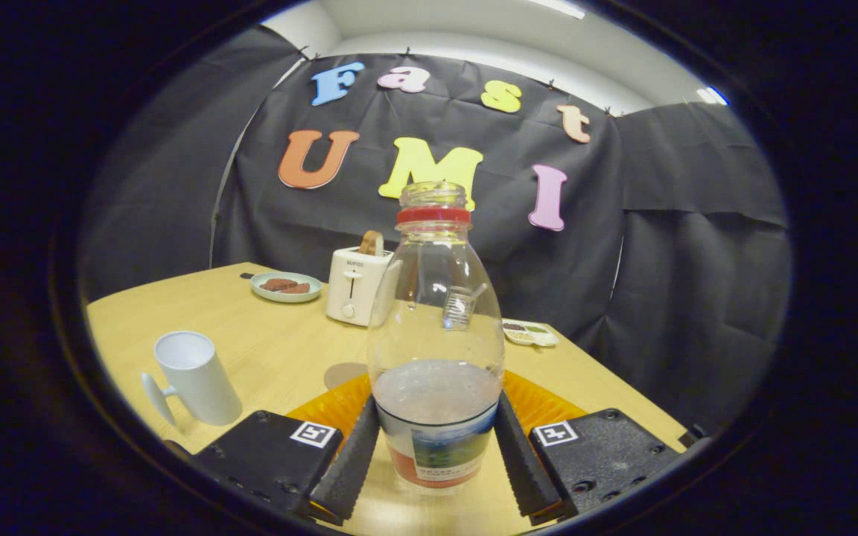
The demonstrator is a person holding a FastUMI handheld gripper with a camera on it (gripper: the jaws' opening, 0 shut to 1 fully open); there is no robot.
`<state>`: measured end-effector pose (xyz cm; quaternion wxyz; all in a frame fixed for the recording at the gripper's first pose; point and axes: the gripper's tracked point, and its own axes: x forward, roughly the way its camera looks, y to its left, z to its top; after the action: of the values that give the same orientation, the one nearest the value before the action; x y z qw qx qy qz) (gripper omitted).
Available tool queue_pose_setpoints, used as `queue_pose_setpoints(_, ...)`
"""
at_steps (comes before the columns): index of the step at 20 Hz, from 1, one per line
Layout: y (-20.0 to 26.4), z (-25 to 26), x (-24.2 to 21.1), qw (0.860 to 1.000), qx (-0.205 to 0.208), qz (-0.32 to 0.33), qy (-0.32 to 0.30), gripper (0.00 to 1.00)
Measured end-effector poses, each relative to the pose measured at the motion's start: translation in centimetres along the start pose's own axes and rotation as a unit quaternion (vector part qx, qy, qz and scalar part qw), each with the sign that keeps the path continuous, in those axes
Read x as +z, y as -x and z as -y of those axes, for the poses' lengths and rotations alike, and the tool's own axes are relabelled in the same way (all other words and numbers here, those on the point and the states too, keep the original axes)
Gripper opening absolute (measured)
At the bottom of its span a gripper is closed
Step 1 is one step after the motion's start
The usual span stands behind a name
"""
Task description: Take the bottle from table, then pour the juice into the cup, finally place the bottle on the coaster
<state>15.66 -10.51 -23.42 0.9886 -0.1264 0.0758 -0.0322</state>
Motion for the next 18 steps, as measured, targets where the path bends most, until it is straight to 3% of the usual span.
queue_pose_setpoints(8, 0.3, -1.2, 3.1, 0.988, -0.026, 0.008, 0.149, 0.82)
queue_pose_setpoints(12, 0.3, -1.9, 3.1, 0.967, -0.049, -0.005, 0.249, 0.82)
queue_pose_setpoints(18, 0.0, -5.3, 1.9, 0.933, -0.050, -0.013, 0.356, 0.82)
